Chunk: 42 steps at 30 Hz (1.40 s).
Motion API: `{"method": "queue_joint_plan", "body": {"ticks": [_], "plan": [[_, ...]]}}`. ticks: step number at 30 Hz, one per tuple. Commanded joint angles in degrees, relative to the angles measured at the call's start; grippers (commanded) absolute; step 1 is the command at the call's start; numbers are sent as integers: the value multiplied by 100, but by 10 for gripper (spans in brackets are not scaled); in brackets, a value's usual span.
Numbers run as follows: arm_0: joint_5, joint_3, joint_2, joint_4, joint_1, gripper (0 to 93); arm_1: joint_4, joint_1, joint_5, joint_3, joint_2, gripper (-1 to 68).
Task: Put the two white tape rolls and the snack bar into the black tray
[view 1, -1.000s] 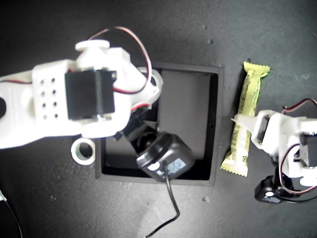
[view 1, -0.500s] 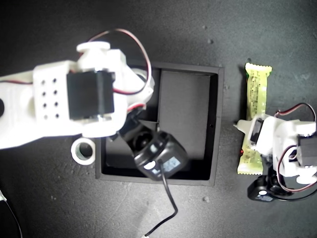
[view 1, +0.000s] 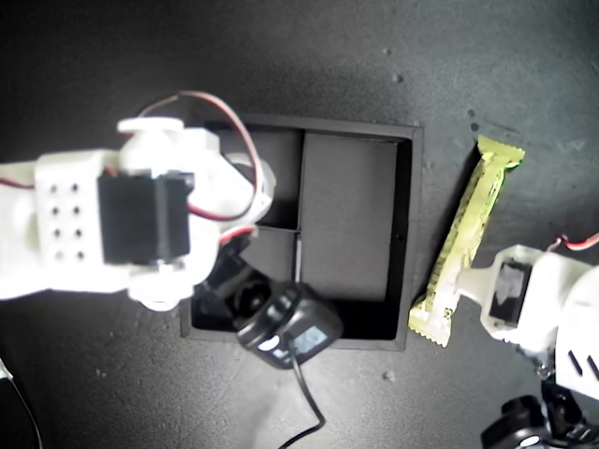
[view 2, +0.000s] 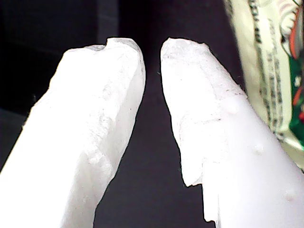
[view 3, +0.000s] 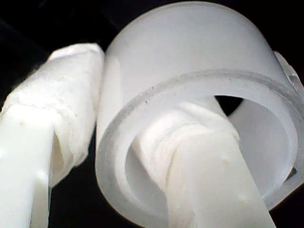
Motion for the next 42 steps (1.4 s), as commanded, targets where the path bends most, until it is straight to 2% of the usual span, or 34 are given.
{"method": "queue_joint_plan", "body": {"ticks": [1, 5, 8, 12, 15, 21, 30, 32, 38, 42], "plan": [[-62, -413, -70, 97, 53, 1, -193, -9, -1063, 35, 44, 27], [-53, -325, 79, 97, 44, 1, -202, 97, -835, 861, 44, 84], [-44, -281, 220, 97, 44, 1, -202, 211, -686, 1485, 44, 180], [-44, -308, 255, 97, 35, 2, -571, 360, -466, 2408, 44, 272], [-35, -334, 255, 97, 35, 2, -967, 422, -316, 2936, 44, 283], [-35, -387, 246, 97, 35, 2, -1925, 431, 88, 3718, 44, 237], [-44, -97, 352, 97, -18, 2, -2610, 316, 457, 4087, 35, 40], [-44, 97, 475, 97, -35, 2, -2294, 255, 387, 3823, 44, 21], [-44, 501, 993, 97, -97, 2, -149, 70, -255, 1679, 44, 2], [-62, 536, 1055, 97, -97, 2, 475, -9, -606, 0, 35, 1]]}}
